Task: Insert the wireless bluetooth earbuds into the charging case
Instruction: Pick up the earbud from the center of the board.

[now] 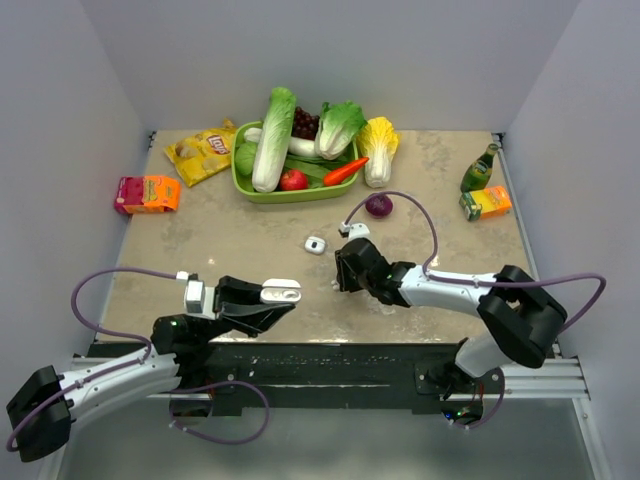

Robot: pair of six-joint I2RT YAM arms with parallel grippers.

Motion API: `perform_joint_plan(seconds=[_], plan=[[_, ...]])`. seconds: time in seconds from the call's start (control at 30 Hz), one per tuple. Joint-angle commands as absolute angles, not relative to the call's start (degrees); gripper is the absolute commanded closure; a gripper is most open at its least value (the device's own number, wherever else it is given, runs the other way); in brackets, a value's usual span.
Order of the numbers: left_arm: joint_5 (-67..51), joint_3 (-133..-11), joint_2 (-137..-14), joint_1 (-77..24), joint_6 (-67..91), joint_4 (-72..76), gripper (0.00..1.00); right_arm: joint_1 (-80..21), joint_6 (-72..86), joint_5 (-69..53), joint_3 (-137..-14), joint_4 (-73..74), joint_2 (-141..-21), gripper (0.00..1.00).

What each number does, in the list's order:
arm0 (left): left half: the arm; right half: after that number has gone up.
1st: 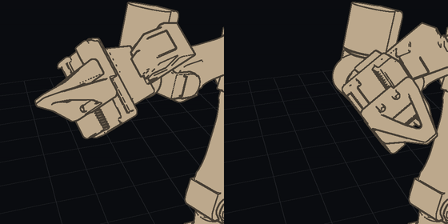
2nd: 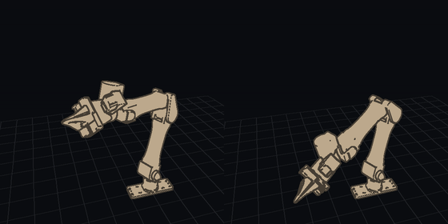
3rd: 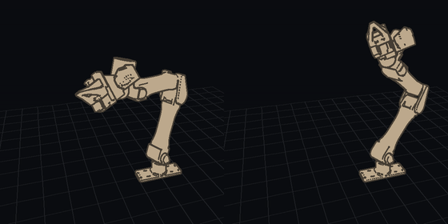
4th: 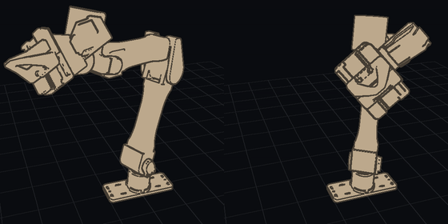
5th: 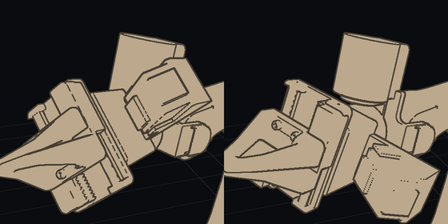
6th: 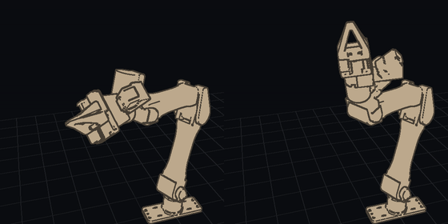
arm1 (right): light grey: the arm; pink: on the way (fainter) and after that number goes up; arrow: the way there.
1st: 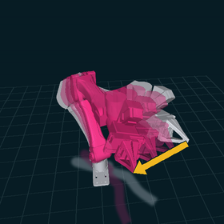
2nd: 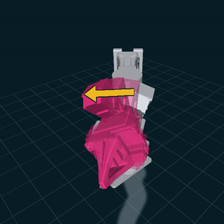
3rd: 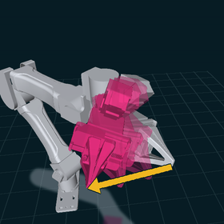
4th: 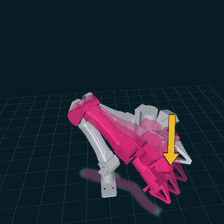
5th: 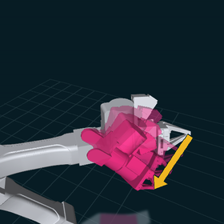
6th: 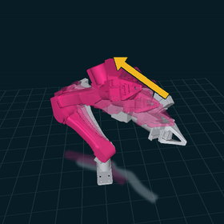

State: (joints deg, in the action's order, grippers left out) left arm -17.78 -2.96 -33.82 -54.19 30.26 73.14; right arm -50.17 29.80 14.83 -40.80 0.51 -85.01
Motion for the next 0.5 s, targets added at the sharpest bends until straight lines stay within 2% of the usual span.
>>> perform_joint_plan(seconds=[0.0,0.47], plan=[[-17.3,6.1,-33.2,-54.6,28.6,76.5,1.00,-50.2,29.9,13.6,-41.2,-1.0,-86.1,0.63],[-17.1,6.6,-34.0,-54.6,28.7,77.5,1.00,-50.2,29.0,10.1,-40.9,-3.1,-89.5,0.60]])
